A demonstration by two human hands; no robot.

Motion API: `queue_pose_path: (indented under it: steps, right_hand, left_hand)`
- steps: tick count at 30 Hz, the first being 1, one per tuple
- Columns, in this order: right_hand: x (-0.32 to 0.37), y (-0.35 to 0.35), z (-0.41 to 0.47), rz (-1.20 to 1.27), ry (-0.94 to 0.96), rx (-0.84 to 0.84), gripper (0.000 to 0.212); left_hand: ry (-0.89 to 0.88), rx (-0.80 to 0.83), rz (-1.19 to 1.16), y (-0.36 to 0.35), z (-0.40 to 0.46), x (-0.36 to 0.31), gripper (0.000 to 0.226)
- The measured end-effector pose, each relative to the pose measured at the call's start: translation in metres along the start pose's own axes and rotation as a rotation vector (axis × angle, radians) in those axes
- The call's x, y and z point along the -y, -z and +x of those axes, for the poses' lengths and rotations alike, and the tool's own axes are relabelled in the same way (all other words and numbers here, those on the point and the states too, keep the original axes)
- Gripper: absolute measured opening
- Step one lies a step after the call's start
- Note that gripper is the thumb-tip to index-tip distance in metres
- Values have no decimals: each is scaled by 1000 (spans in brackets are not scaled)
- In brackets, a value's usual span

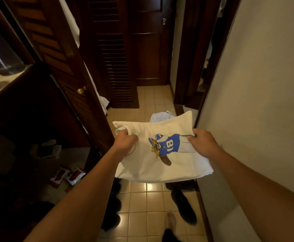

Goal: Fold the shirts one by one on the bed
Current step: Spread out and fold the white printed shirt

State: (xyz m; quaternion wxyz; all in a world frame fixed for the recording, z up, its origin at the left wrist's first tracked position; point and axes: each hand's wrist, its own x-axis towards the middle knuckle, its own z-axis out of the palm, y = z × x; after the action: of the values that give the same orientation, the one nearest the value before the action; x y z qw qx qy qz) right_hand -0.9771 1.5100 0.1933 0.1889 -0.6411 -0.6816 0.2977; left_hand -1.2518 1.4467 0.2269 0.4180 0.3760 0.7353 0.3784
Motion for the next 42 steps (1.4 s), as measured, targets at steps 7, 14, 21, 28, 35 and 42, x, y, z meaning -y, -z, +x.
queue_pose_path:
  steps: [7,14,21,28,35,42]
  right_hand:
    - [15,13,115,-142,58,71,20]
    - [47,23,224,-182,95,99,22]
    - [84,0,323,-229,139,166,18]
    - [140,-36,445,-226,203,240,21]
    - [201,-70,538,-249,301,321,21]
    - [266,-114,607,-235,430,420,23]
  left_hand:
    - [-89,7,186,-13,92,-47,35]
    - [-91,-54,196,-16,177,-90,41]
    - [-24,-124,195,-14,278,-105,40]
    - [121,-218,146,17,404,-105,49]
    - [255,-369,59,52,477,-114,51]
    - [288,-519,-140,98,517,-115,46]
